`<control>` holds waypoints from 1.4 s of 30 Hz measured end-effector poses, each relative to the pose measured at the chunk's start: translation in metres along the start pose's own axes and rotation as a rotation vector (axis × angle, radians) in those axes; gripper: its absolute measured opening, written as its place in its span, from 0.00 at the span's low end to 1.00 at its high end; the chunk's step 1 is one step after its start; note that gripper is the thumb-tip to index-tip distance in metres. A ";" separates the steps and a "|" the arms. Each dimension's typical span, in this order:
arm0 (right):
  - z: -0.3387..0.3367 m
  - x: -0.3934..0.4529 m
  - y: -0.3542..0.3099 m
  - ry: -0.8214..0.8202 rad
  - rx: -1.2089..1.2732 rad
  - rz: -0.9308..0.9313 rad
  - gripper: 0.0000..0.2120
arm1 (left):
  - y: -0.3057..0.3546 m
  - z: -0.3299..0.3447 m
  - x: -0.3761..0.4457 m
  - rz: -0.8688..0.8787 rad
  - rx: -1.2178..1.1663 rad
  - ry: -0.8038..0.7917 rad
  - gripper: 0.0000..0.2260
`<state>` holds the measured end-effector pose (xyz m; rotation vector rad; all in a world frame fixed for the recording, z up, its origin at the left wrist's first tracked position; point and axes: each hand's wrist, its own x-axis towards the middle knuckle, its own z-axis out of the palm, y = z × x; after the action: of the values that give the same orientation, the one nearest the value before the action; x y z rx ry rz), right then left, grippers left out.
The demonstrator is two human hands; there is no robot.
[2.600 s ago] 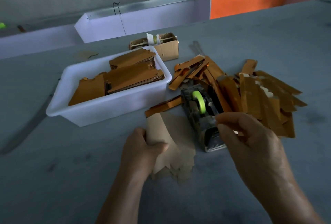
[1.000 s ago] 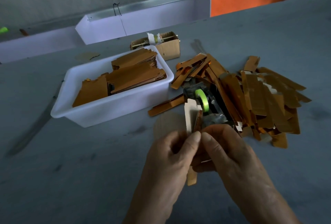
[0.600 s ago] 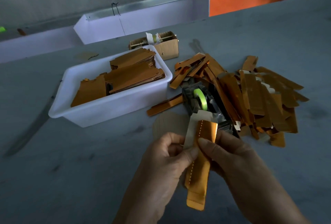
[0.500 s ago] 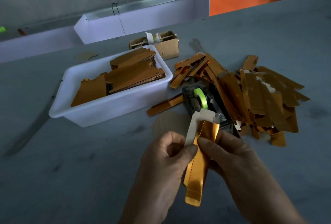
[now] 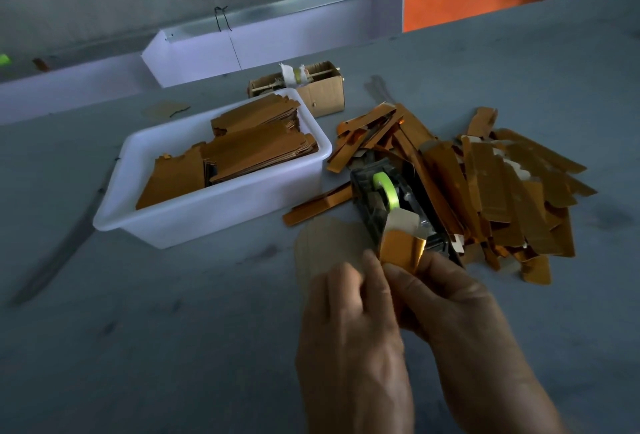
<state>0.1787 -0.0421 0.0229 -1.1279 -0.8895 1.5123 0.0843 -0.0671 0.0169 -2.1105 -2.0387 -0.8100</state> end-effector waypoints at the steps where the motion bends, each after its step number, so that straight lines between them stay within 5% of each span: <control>1: 0.001 -0.001 0.001 0.000 0.005 0.001 0.07 | 0.000 0.003 -0.001 0.019 0.040 0.012 0.18; 3: 0.002 -0.004 0.002 -0.007 0.025 0.015 0.05 | 0.000 0.009 -0.004 0.023 -0.027 0.016 0.07; 8: 0.008 -0.004 0.005 -0.019 0.049 0.078 0.13 | 0.002 -0.001 -0.006 -0.081 -0.146 -0.019 0.11; 12: 0.011 0.001 0.008 0.000 0.027 0.072 0.05 | -0.016 -0.004 -0.004 -0.302 -0.463 0.076 0.11; 15: 0.013 0.001 0.007 -0.001 -0.010 0.047 0.07 | -0.031 -0.010 0.002 -0.593 -0.852 -0.143 0.06; 18: 0.011 0.000 0.005 -0.019 -0.095 0.022 0.07 | -0.041 -0.019 0.009 -0.637 -1.101 -0.425 0.11; 23: -0.005 0.002 -0.011 0.059 -0.546 -0.213 0.17 | -0.039 -0.019 0.012 -0.700 -1.178 -0.325 0.08; 25: -0.020 0.011 -0.023 0.221 -0.642 -0.375 0.05 | -0.038 -0.020 0.015 -0.741 -1.223 -0.272 0.03; 27: -0.037 0.022 -0.032 0.300 -0.758 -0.448 0.05 | -0.041 -0.023 0.016 -0.745 -1.244 -0.240 0.03; 33: -0.040 0.044 -0.030 0.137 -0.955 -0.340 0.06 | -0.027 -0.022 0.026 -0.749 -1.289 -0.244 0.05; 42: -0.036 0.053 -0.026 0.124 -0.990 -0.234 0.06 | -0.002 -0.004 0.036 -0.793 -1.358 -0.319 0.04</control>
<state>0.2180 0.0149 0.0257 -1.6945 -1.6912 0.7591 0.0799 -0.0363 0.0349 -1.6665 -2.9805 -2.7314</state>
